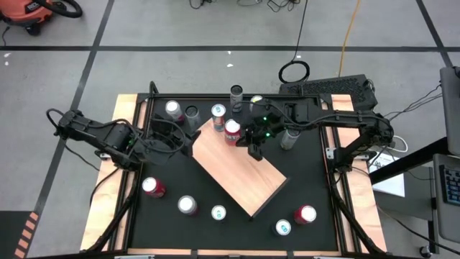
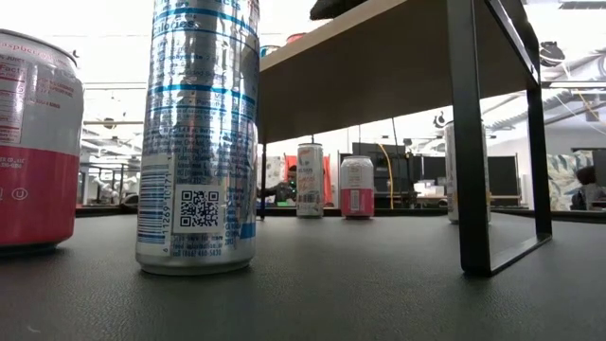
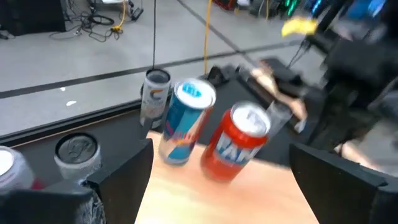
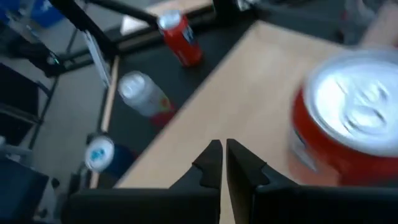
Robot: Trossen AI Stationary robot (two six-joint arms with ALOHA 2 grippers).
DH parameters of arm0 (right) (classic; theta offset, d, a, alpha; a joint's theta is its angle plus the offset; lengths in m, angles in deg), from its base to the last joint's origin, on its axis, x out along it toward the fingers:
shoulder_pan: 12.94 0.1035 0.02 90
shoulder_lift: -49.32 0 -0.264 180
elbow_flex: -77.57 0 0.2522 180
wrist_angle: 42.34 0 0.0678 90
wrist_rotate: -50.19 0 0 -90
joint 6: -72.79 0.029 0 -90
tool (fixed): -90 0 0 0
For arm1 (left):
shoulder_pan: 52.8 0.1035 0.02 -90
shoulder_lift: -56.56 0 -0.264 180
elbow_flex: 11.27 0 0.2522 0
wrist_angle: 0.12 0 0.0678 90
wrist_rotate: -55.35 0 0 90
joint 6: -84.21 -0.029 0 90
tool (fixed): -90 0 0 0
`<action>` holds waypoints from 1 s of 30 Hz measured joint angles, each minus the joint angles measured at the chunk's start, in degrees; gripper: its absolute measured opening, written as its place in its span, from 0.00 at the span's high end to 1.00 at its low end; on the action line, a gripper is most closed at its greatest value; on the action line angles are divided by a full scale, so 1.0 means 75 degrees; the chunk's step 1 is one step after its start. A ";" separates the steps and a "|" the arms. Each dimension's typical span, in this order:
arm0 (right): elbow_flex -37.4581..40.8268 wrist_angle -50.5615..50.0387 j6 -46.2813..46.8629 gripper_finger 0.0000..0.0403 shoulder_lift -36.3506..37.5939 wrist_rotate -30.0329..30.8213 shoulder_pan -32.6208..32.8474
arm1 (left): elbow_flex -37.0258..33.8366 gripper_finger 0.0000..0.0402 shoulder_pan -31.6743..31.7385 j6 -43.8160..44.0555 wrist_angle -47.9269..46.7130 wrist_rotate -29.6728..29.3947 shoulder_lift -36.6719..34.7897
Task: Place canned beverage on shelf
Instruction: Put the top red soda can on the shelf
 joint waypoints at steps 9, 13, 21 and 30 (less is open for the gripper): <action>0.0000 0.0298 0.0486 1.00 0.0000 0.1467 0.0322 | -0.0003 0.12 -0.0001 -0.0479 -0.0226 0.0732 0.1015; 0.0000 0.0245 0.0484 1.00 0.0039 0.1449 0.0335 | -0.0003 0.19 -0.0001 -0.1239 0.0517 0.0895 0.1656; 0.0000 -0.0627 0.0327 1.00 0.0783 0.1286 0.0331 | -0.0006 0.37 0.0217 -0.1824 0.1188 0.0706 0.2682; 0.0000 -0.2038 0.0191 1.00 0.1981 0.2159 0.0328 | -0.0009 0.70 0.0761 -0.3181 0.1861 0.2070 0.2363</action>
